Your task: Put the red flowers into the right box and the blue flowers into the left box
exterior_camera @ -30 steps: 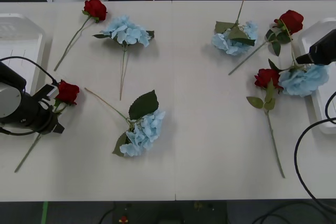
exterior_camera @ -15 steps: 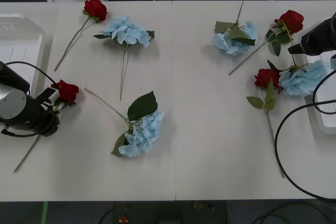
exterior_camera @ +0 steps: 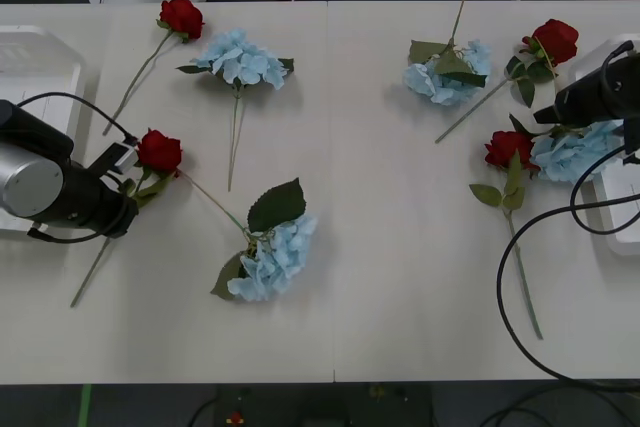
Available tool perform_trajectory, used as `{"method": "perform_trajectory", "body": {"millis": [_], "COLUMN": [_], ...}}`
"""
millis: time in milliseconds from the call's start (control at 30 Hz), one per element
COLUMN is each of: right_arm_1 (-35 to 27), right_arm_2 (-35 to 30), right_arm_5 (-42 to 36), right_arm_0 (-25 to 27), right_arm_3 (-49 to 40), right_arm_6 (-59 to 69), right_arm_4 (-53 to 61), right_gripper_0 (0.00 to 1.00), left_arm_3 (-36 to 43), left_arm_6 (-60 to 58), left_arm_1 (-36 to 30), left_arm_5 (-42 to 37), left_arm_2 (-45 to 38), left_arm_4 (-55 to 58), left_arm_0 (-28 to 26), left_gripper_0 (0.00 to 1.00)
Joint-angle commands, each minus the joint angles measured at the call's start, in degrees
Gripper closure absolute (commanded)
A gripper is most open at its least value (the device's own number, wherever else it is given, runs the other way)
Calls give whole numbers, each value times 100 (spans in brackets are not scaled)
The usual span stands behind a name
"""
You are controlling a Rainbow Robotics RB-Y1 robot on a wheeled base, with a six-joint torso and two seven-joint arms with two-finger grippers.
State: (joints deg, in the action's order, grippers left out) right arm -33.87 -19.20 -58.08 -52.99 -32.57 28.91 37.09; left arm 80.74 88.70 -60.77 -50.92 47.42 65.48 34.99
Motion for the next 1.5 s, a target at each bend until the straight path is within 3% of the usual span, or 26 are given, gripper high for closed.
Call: {"method": "perform_trajectory", "body": {"millis": [33,267,433,600,733,767,833,1167,1500], "right_arm_1": [118,170,206,223,267,293,311,267,-339], "right_arm_2": [-146,-93,-67,-40,-31,-31,-23,-5,470], "right_arm_5": [157,262,262,271,271,262,227,-274,-1961], "right_arm_0": [-273,-265,-265,-273,-273,-273,-265,-317,-467], "right_arm_3": [207,392,533,691,700,691,700,691,682], "right_arm_6": [361,370,335,326,326,317,308,194,-1221], "right_arm_4": [-71,-71,-71,-35,-27,-27,-27,26,949], "right_gripper_0": [0,0,0,6,61,83,100,100,100], "left_arm_3": [495,759,750,1216,1629,1761,2024,2464,2191], "left_arm_6": [-239,-265,-213,-239,-248,-230,-239,-186,-186], "left_arm_1": [-23,21,382,856,1058,1067,1067,1375,2104], "left_arm_5": [-59,-68,-68,55,398,521,750,1224,1356], "left_arm_2": [-655,-1227,-1631,-1912,-1991,-1983,-1991,-1983,-1991], "left_arm_4": [386,1661,3278,3234,3243,3251,3269,3489,3269], "left_arm_0": [192,192,201,201,201,201,201,280,808], "left_gripper_0": [100,100,100,100,100,100,100,100,100]}}
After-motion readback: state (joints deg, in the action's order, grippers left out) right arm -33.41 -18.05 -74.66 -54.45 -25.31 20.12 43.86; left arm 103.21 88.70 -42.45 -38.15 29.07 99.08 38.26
